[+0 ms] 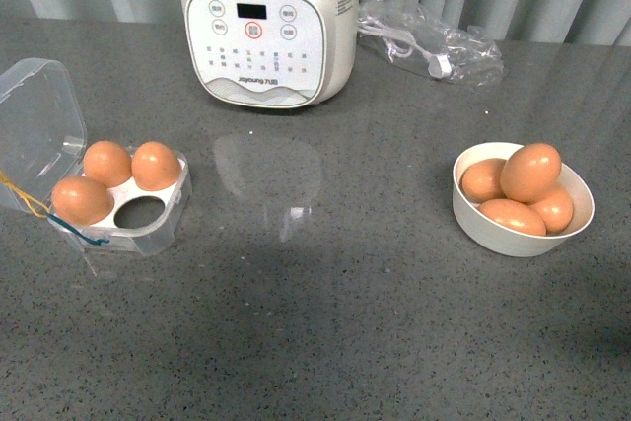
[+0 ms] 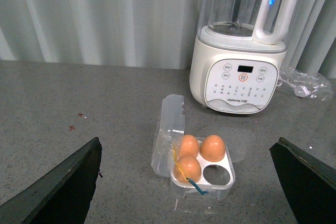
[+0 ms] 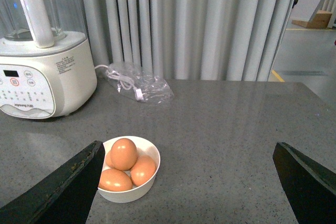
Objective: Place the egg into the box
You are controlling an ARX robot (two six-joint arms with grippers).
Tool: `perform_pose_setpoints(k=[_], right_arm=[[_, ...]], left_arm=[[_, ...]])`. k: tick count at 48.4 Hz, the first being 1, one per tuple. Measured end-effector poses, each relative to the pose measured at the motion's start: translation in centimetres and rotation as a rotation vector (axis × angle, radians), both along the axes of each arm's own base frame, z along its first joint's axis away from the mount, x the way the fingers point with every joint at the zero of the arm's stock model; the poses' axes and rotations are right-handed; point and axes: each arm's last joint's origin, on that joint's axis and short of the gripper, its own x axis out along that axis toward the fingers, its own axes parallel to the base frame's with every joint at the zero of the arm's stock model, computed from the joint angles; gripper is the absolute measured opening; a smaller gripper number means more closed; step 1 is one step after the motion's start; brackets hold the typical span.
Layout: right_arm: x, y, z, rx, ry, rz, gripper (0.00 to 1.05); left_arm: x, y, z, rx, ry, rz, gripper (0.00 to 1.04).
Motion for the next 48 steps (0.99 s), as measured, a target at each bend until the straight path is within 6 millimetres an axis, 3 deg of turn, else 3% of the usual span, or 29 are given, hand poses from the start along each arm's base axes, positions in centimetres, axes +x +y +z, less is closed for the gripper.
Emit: perform_pose_setpoints(k=[48], right_arm=[[0.02, 0.01, -0.11, -0.039, 0.023, -0.032, 0.97]], left_arm=[[0.00, 0.00, 0.00, 0.000, 0.000, 0.000, 0.98]])
